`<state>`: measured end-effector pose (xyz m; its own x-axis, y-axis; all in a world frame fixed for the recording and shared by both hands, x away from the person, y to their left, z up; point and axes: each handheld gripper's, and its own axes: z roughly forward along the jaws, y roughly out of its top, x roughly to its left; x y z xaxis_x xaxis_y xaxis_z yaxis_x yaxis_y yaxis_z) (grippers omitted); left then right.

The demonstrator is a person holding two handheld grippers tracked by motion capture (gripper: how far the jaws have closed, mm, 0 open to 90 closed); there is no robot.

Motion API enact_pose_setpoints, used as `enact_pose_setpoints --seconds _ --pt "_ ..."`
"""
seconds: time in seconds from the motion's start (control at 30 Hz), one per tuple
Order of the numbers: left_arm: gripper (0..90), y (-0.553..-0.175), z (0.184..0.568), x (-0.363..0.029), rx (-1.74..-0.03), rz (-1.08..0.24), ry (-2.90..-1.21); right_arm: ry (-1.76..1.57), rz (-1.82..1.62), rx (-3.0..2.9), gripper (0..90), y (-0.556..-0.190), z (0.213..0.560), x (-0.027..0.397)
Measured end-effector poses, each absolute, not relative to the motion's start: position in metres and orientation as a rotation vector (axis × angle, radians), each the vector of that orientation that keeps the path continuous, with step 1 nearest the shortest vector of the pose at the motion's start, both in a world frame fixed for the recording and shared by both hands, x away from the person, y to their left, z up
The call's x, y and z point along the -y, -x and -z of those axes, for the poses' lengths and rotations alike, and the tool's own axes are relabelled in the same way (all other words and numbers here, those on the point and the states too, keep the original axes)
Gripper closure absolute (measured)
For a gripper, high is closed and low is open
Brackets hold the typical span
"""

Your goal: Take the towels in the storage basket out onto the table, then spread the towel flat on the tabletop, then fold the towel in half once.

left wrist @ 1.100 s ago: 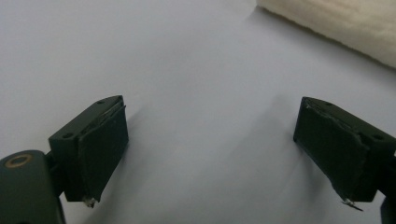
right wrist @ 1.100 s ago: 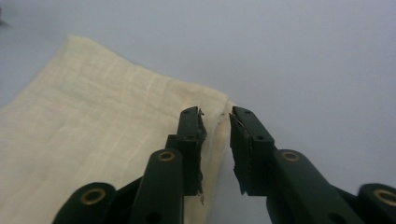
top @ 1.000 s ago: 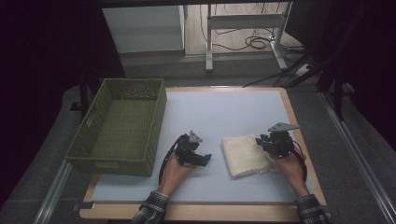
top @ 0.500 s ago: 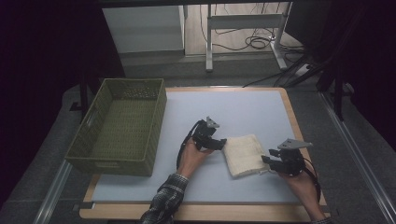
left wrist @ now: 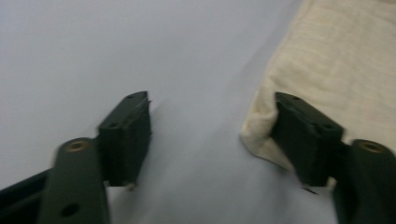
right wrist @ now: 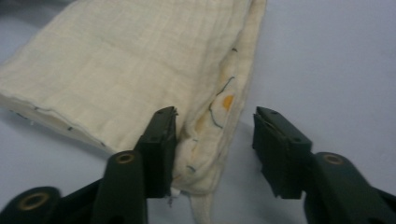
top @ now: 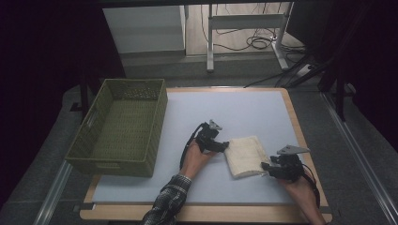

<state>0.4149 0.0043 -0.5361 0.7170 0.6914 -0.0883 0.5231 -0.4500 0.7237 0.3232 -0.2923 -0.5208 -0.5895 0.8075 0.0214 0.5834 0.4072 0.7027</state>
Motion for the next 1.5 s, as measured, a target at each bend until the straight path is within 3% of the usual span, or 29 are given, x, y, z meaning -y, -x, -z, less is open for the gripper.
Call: enact_pose_setpoints --seconds 0.17,0.27,0.33,0.77,1.5 --pt "59.7 -0.411 0.533 -0.001 -0.886 -0.207 -2.169 -1.244 -1.0 -2.334 64.1 -0.319 0.521 0.29" --pt "77.7 -0.41 0.533 0.0 -0.868 -0.137 -2.155 -1.267 -1.041 -2.353 79.2 -0.318 0.522 0.289" --pt "82.9 -0.409 0.533 0.001 -0.87 -0.132 -2.153 -1.282 -1.055 -2.35 81.3 -0.317 0.522 0.289" --pt "86.0 -0.402 0.526 0.004 -0.801 -0.24 -2.148 -1.26 -1.121 -2.368 82.7 -0.315 0.515 0.29" --pt "85.5 -0.396 0.498 -0.015 -0.782 -0.285 -2.113 -1.151 -1.201 -2.375 82.6 -0.312 0.492 0.273"
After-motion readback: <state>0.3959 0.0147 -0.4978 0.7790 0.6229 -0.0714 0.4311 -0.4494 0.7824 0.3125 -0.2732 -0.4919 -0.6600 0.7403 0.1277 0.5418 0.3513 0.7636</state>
